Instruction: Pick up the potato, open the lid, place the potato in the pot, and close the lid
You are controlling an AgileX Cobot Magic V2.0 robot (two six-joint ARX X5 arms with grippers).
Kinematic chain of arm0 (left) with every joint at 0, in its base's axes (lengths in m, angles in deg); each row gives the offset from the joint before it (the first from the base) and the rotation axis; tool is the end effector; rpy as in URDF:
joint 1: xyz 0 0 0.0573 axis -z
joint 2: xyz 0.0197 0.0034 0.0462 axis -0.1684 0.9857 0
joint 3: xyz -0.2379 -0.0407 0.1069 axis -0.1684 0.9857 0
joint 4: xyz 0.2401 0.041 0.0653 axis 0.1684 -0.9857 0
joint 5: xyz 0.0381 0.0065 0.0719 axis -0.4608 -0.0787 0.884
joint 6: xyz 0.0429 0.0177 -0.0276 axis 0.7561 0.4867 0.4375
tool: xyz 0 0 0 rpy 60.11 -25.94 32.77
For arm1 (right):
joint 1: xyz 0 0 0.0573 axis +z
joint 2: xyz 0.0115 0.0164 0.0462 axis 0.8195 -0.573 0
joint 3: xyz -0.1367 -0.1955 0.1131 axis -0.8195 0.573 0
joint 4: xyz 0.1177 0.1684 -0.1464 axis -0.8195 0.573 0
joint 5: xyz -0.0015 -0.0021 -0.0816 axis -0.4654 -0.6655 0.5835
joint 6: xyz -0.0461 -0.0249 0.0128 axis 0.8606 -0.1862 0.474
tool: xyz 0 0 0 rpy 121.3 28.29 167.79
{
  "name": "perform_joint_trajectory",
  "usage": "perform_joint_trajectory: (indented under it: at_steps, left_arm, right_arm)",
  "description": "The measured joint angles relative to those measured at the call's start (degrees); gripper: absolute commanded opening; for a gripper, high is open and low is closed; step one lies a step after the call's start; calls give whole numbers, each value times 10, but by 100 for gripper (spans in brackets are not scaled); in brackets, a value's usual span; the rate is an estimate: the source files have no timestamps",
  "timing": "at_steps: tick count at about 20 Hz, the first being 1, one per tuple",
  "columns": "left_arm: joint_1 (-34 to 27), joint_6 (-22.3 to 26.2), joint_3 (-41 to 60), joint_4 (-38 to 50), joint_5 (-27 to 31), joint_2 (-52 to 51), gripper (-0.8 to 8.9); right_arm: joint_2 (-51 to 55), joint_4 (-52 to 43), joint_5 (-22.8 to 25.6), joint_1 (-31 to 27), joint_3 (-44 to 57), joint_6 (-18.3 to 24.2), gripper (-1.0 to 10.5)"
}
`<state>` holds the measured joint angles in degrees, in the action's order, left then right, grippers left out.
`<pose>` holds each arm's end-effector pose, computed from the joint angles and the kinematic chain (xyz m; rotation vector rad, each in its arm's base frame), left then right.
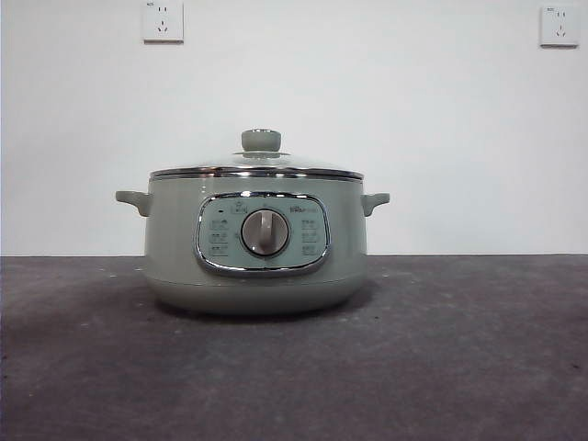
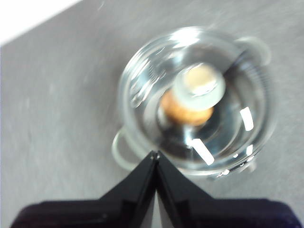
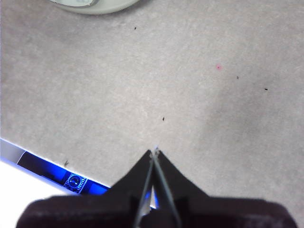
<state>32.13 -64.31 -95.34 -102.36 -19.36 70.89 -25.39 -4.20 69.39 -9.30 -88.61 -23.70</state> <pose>0.2764 -0.1135 0.4526 0.2833 0.8407 -0.3935 0.0938 0.0854 0.3440 -0.3055 0.9304 0.3768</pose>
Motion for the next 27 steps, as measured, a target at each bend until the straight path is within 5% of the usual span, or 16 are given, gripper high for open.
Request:
perform_joint_trajectory:
  at_steps: [6,15,21,27]
  left_arm:
    - [-34,-5,230,53,11,-146,0]
    - [-118,-38,829,630,12,-530,0]
    - [-161,-108,1088,660,12,-744,0]
    - [-161,-120,1153,656,12,-896,0]
  right_arm:
    - [0,-2,1,0,0,0,-11]
    - [-1,-2,1,0,0,0,-11]
    - [-1,-2,1,0,0,0,-11]
    - [-1,-2,1,0,0,0,-11]
